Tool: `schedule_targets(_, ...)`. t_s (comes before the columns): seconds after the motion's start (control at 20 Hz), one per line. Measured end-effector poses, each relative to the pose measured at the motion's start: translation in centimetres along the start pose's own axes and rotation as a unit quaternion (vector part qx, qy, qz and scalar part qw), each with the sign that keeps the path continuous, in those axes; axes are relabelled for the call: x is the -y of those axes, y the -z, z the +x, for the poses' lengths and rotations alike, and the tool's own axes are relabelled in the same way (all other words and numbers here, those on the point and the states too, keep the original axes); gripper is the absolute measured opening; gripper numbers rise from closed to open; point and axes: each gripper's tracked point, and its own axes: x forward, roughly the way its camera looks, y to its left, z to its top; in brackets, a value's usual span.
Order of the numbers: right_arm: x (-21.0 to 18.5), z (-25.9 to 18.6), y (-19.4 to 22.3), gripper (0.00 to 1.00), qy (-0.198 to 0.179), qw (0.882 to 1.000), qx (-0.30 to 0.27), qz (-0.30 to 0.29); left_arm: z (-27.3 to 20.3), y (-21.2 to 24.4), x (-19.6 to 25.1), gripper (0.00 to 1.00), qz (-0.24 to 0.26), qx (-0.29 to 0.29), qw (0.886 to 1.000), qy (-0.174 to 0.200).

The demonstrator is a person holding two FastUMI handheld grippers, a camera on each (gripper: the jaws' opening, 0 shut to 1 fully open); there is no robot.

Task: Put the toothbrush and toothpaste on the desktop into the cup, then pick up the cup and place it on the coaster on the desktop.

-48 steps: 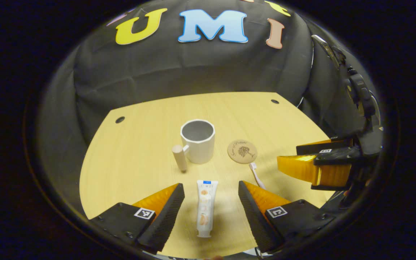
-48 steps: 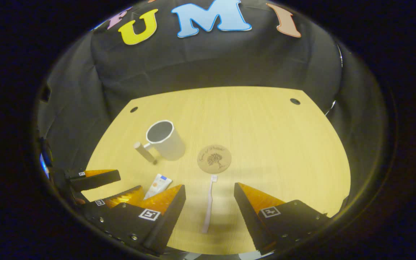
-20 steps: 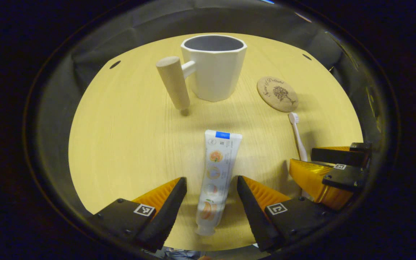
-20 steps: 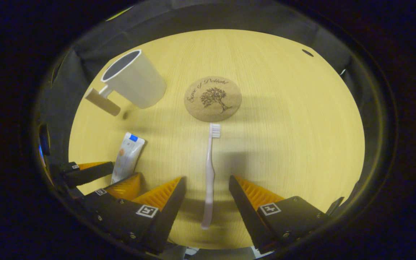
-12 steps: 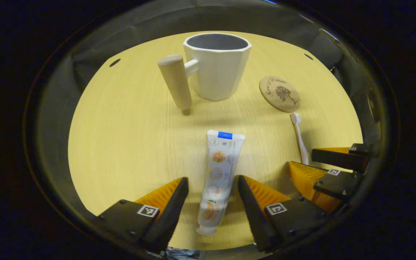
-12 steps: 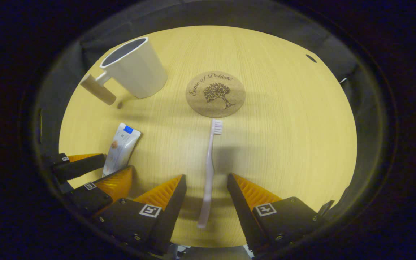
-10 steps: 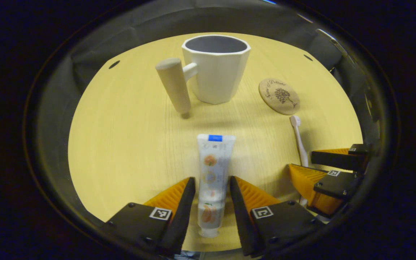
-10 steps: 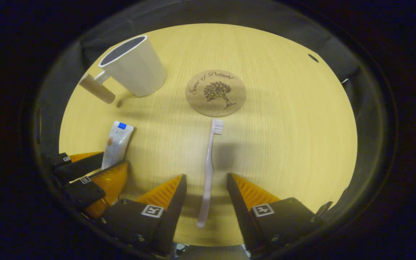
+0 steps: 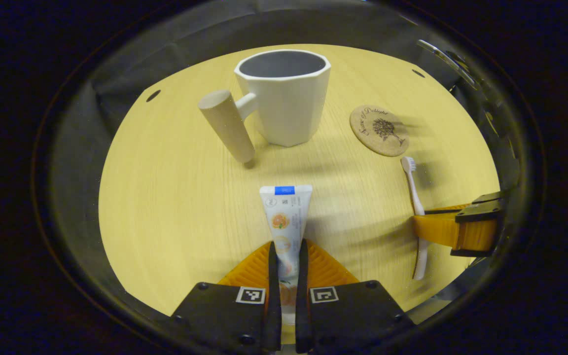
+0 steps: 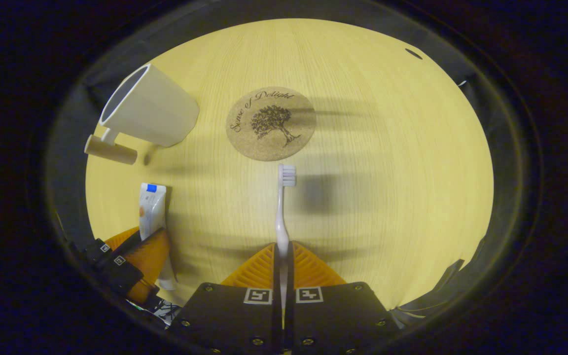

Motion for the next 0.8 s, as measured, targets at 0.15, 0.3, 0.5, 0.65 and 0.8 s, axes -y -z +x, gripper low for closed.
schedule_targets(0.15, 0.0, -0.1, 0.0, 0.04, -0.002, 1.000, 0.000, 0.001, -0.2, 0.0, -0.1, 0.18, 0.002, 0.002, 1.000, 0.005)
schedule_targets(0.3, 0.0, 0.0, 0.0, 0.04, -0.002, 1.000, 0.000, 0.000, -0.9, -0.2, -0.3, 0.18, 0.004, 0.003, 1.000, 0.009)
schedule_targets(0.5, 0.0, 0.0, -0.1, 0.04, -0.006, 1.000, 0.002, -0.004, -3.5, -1.0, -0.6, 0.18, -0.014, 0.016, 1.000, 0.021)
schedule_targets(0.65, 0.0, 0.0, 0.0, 0.04, -0.008, 1.000, 0.003, -0.006, -5.7, -1.3, -0.5, 0.18, -0.028, 0.025, 0.999, 0.031)
schedule_targets(0.8, 0.0, 0.0, -0.1, 0.04, -0.011, 1.000, 0.005, -0.008, -8.3, -1.9, -0.1, 0.18, -0.039, 0.035, 0.998, 0.044)
